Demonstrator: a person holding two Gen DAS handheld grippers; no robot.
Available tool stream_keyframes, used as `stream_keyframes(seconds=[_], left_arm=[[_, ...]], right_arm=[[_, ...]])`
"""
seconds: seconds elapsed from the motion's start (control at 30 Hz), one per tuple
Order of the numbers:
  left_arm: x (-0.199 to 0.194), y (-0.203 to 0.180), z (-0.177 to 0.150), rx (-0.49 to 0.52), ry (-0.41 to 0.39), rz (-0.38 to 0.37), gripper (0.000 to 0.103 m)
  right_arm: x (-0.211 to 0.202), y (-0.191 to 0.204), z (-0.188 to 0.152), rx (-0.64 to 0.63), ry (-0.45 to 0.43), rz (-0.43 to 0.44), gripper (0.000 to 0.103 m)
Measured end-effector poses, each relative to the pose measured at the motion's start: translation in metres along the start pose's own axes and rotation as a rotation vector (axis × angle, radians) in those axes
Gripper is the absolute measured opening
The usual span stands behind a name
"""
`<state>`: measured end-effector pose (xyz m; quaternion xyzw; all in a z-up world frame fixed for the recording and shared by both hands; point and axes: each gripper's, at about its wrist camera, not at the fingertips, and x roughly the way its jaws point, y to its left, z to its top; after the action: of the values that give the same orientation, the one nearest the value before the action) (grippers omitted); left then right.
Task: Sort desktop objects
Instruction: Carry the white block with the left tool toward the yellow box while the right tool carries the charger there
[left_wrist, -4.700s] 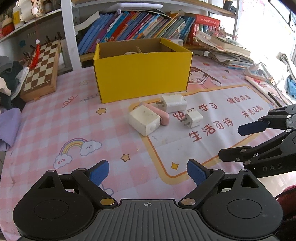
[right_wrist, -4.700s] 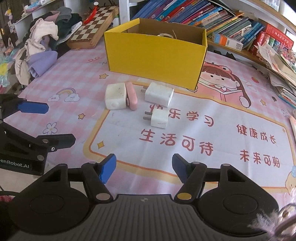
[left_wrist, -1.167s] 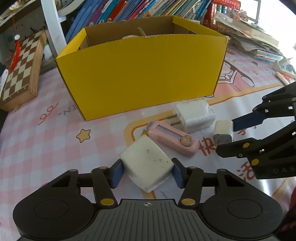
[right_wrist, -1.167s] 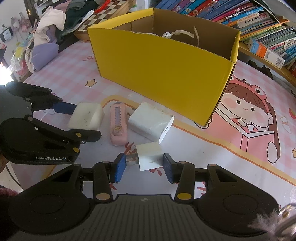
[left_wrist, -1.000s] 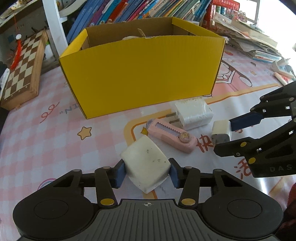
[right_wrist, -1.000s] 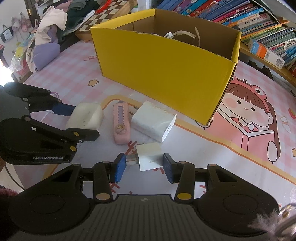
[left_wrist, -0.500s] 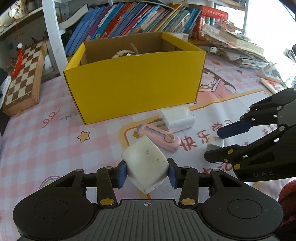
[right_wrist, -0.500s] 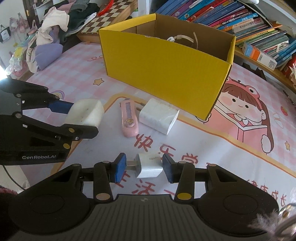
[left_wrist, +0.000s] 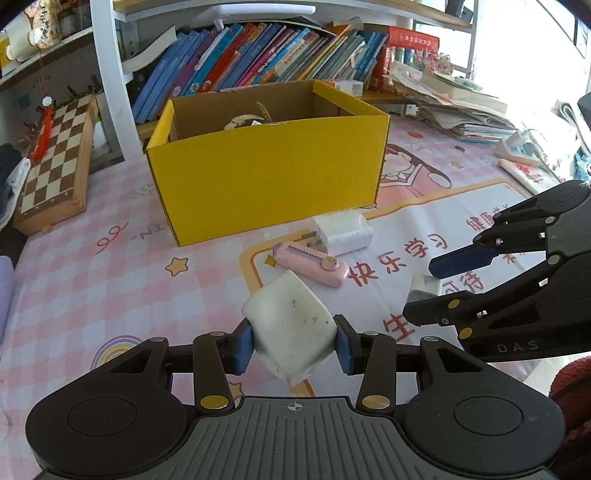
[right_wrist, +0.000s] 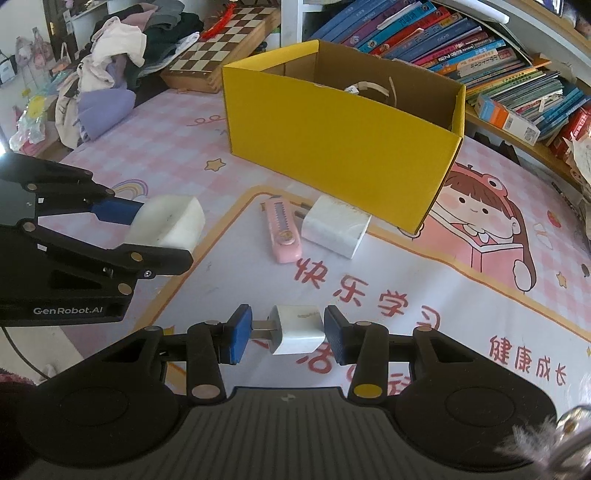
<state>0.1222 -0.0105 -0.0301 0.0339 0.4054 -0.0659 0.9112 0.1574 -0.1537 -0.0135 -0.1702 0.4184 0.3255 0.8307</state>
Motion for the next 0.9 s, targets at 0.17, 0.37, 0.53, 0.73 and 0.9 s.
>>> stream_keyframes(seconds=[0.17,0.37,0.53,0.73,0.9], left_arm=[[-0.007,-0.001,-0.005,0.019,-0.003,-0.014,0.043],[-0.015,-0.004,-0.010,0.042,-0.013,-0.035,0.043],[-0.022,-0.008,-0.011,0.074,-0.029,-0.051,0.043],[-0.030,-0.011,-0.012,0.105,-0.050,-0.062,0.043],[-0.036,-0.010,-0.011,0.111,-0.066,-0.063,0.043]], right_arm=[[-0.005,0.008,-0.004,0.009,-0.003,-0.009,0.041],[-0.012,0.014,-0.011,0.029,-0.005,-0.024,0.041],[-0.018,0.019,-0.015,0.044,-0.009,-0.037,0.041],[-0.026,0.024,-0.018,0.055,-0.020,-0.049,0.041],[-0.033,0.025,-0.019,0.067,-0.027,-0.066,0.041]])
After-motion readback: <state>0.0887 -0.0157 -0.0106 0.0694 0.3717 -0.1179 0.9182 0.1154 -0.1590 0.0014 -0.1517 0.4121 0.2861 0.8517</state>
